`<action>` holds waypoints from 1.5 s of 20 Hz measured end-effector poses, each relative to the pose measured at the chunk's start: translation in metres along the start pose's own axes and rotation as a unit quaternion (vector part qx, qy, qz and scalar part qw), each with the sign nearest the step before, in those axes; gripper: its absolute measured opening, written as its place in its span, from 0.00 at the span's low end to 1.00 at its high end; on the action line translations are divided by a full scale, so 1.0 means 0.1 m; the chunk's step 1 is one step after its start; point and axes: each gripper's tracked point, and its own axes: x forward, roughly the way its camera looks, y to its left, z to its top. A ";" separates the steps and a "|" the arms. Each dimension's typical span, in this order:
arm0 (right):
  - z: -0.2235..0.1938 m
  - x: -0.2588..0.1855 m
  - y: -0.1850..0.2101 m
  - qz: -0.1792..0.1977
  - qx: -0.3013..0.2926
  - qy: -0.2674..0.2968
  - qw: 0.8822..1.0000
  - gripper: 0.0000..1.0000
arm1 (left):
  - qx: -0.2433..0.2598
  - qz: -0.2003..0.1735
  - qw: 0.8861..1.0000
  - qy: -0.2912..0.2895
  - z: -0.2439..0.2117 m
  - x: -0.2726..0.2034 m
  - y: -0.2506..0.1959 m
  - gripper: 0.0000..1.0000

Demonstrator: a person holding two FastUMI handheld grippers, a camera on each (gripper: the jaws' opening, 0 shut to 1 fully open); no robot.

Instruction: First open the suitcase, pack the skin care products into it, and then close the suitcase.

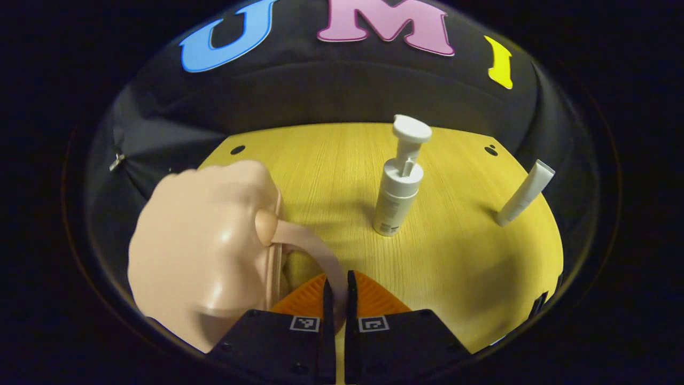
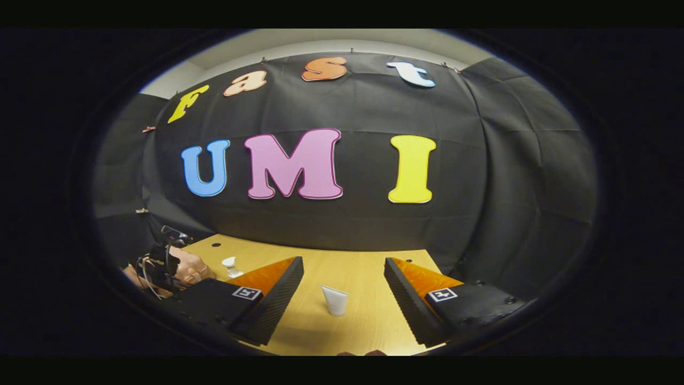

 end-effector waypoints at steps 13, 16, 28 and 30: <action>0.19 0.08 0.68 0.027 -0.020 -0.016 0.999 0.96 | -0.066 -0.009 0.993 -0.102 1.08 -1.58 1.29 0.09; 0.34 0.04 0.96 0.018 -0.034 -0.032 0.999 0.96 | -0.071 0.006 0.990 -0.124 1.12 -1.77 1.96 0.09; 0.49 -0.13 2.10 -0.034 -0.074 -0.020 0.996 0.96 | -0.189 0.019 0.978 -0.082 0.21 -1.04 5.14 0.09; 0.43 -0.15 2.30 -0.030 -0.090 -0.004 0.995 0.96 | -0.230 0.008 0.971 -0.062 -0.07 -0.70 5.51 0.08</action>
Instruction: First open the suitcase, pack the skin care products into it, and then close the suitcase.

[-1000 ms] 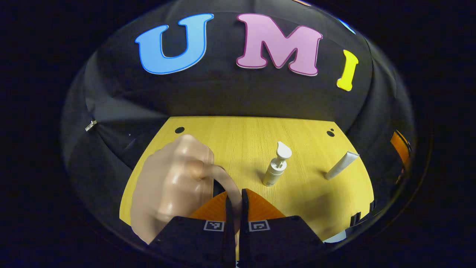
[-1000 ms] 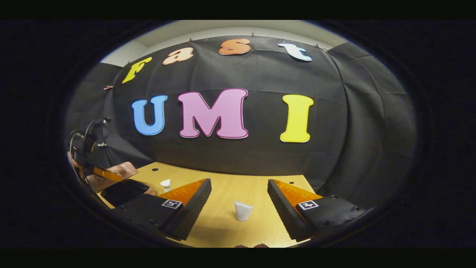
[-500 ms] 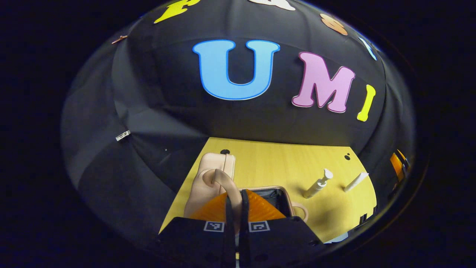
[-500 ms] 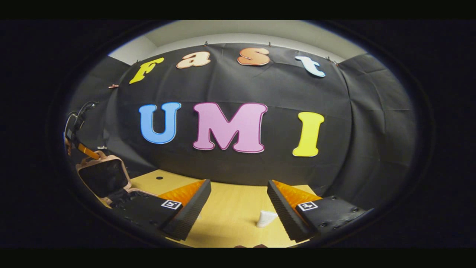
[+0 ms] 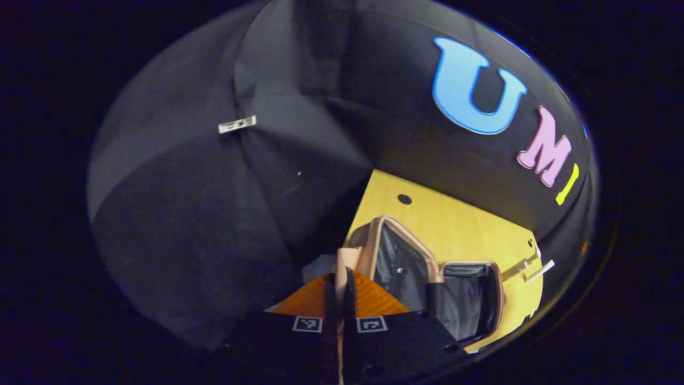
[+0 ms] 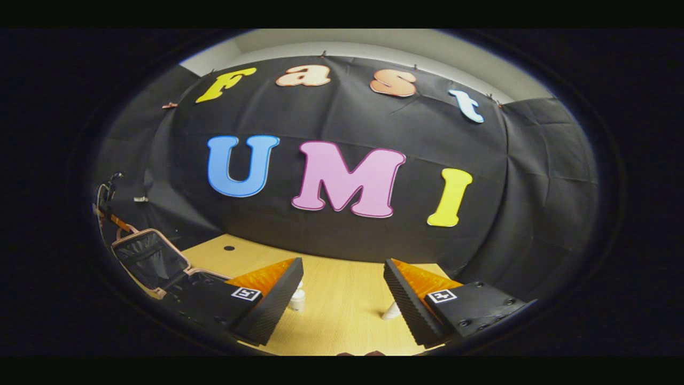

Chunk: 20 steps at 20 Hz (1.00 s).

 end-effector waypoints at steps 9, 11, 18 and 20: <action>-0.04 -0.03 0.39 0.001 0.016 0.042 0.999 0.96 | -0.011 0.027 0.998 0.059 -0.81 0.73 0.53 0.20; -0.05 -0.05 0.35 -0.004 0.021 0.045 0.999 0.96 | 0.002 0.028 0.999 0.043 -0.73 0.72 0.51 0.35; -0.04 -0.14 0.15 -0.023 0.020 0.024 0.999 0.96 | 0.065 0.026 0.996 -0.063 -0.32 0.19 0.05 0.97; -0.04 -0.17 0.07 -0.028 0.027 0.017 0.999 0.96 | 0.085 0.017 0.991 -0.106 -0.13 -0.09 -0.25 0.97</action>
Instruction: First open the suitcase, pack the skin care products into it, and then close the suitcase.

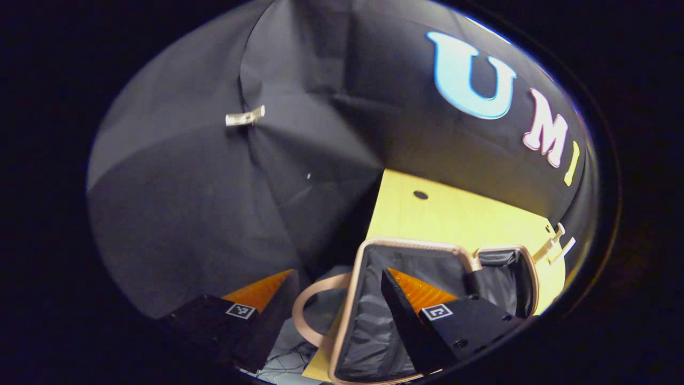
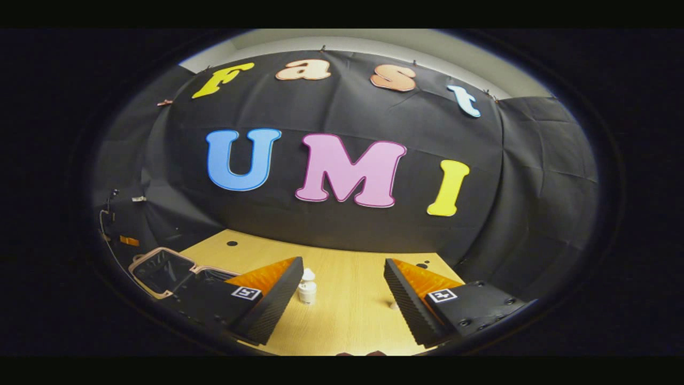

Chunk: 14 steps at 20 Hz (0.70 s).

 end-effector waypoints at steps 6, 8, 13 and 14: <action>0.01 -0.06 -0.38 -0.023 -0.002 -0.023 0.999 0.96 | 0.034 -0.070 0.992 -0.095 0.61 -0.70 -1.28 0.96; 0.02 -0.08 -0.49 -0.024 -0.008 -0.032 0.999 0.96 | 0.046 -0.085 0.987 -0.131 0.71 -0.92 -1.74 0.96; -0.14 0.02 -0.73 -0.019 -0.018 -0.039 0.999 0.96 | 0.122 -0.114 0.970 -0.178 0.63 -1.19 -2.99 0.96; -0.21 0.06 -0.77 -0.016 -0.019 -0.033 0.999 0.96 | 0.122 -0.116 0.969 -0.179 0.55 -1.22 -3.22 0.97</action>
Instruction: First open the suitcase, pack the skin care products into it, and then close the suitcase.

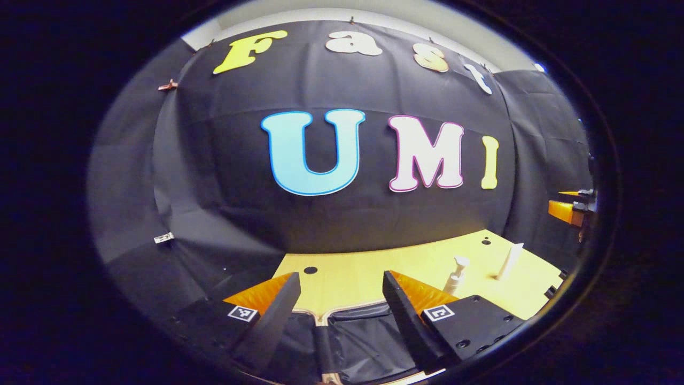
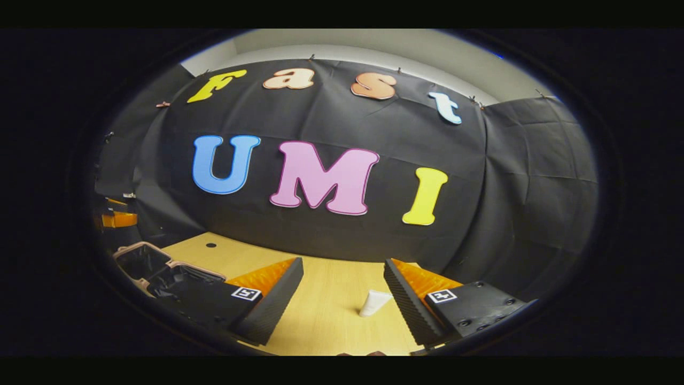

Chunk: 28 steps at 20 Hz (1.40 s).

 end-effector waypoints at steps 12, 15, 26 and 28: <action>-0.68 0.57 -0.41 0.039 0.006 0.053 0.998 0.97 | -0.021 -0.137 0.988 0.072 -0.96 1.10 -2.48 0.98; -0.92 0.74 -0.51 0.050 0.007 0.066 0.997 0.96 | -0.016 -0.128 0.987 0.100 -1.31 1.46 -2.74 0.98; -1.79 1.24 -0.78 0.068 0.019 0.133 0.989 0.97 | -0.007 -0.085 0.981 0.175 -2.07 2.26 -2.90 0.98; -1.92 1.32 -0.76 0.072 0.013 0.135 0.988 0.97 | -0.008 -0.072 0.978 0.196 -2.27 2.30 -2.91 0.74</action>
